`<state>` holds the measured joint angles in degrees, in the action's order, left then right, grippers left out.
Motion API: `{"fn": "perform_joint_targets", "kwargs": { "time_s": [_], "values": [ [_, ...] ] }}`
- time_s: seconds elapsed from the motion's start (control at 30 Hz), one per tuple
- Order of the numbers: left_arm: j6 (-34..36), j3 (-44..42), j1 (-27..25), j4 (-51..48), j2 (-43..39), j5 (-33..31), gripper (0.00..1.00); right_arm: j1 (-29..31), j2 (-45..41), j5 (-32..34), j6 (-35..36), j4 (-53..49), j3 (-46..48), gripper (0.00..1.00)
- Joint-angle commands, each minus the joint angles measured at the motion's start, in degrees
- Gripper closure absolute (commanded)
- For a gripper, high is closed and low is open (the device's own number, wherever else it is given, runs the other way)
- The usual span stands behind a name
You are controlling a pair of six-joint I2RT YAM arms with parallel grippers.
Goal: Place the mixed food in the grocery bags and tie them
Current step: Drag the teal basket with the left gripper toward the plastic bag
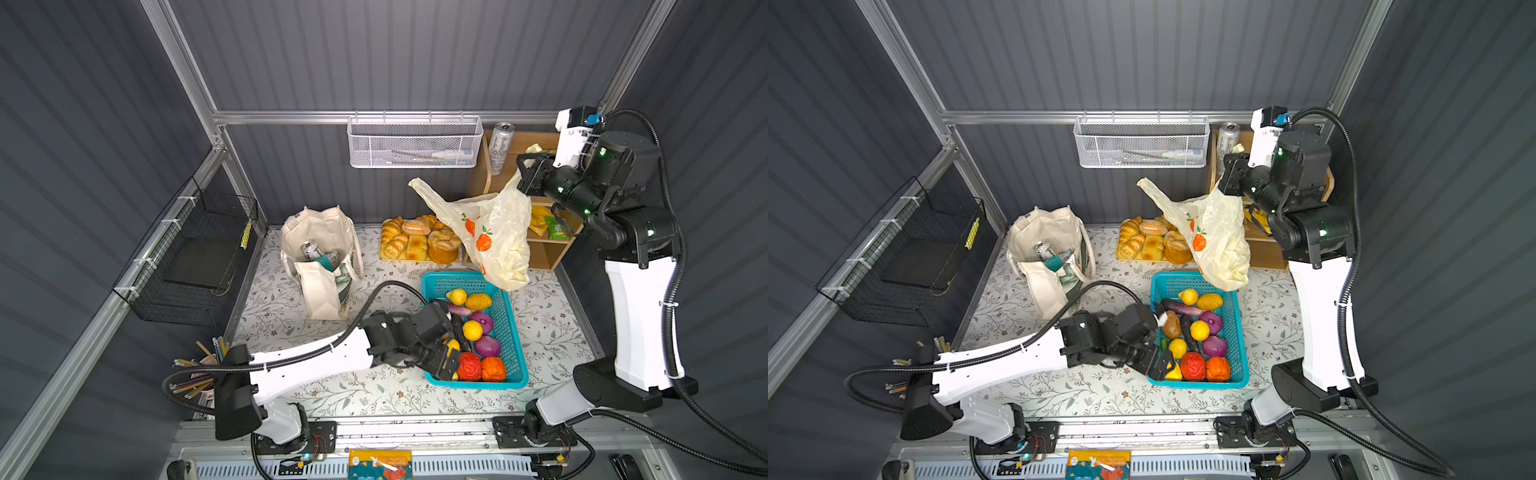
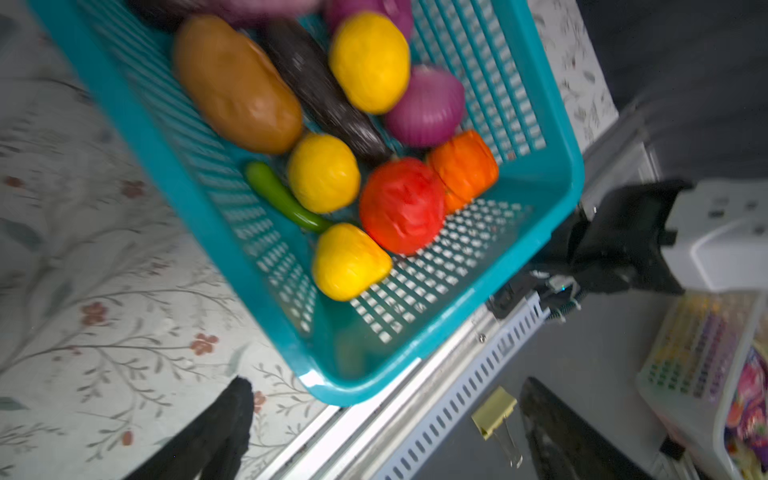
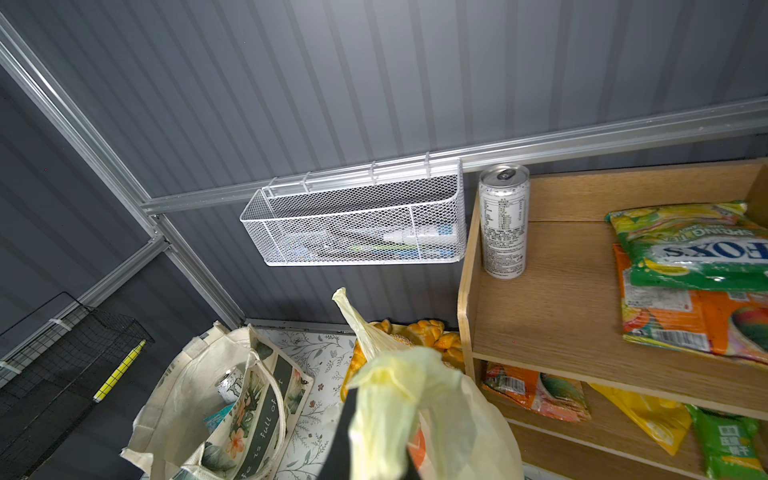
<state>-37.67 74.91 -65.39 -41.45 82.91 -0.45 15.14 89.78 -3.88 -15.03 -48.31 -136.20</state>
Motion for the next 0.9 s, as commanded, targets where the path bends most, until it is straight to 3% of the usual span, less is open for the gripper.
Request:
{"fn": "perform_joint_targets", "kwargs": {
  "time_s": [0.0,0.2,0.4,0.63,0.87],
  "values": [
    [2.47,-1.87,6.26,-0.29,-0.48,-2.05,0.00,-0.28,0.21,-1.74,-0.27,0.59,-1.85,1.00],
    [6.09,-5.03,9.05,7.61,6.51,5.69,0.00,-0.33,0.21,-4.25,-0.36,5.77,-1.63,1.00],
    [1.70,-8.68,7.57,21.32,11.74,14.55,0.00,-1.23,1.95,-6.06,-1.31,7.19,-5.62,1.00],
    [1.04,0.24,3.89,29.39,22.86,15.49,0.00,-2.24,1.99,-7.02,-2.10,7.61,-5.74,1.00],
    [3.20,13.94,3.48,30.97,33.66,15.92,0.00,-2.57,1.91,-7.63,-2.46,7.54,-5.23,1.00]
  ]
}}
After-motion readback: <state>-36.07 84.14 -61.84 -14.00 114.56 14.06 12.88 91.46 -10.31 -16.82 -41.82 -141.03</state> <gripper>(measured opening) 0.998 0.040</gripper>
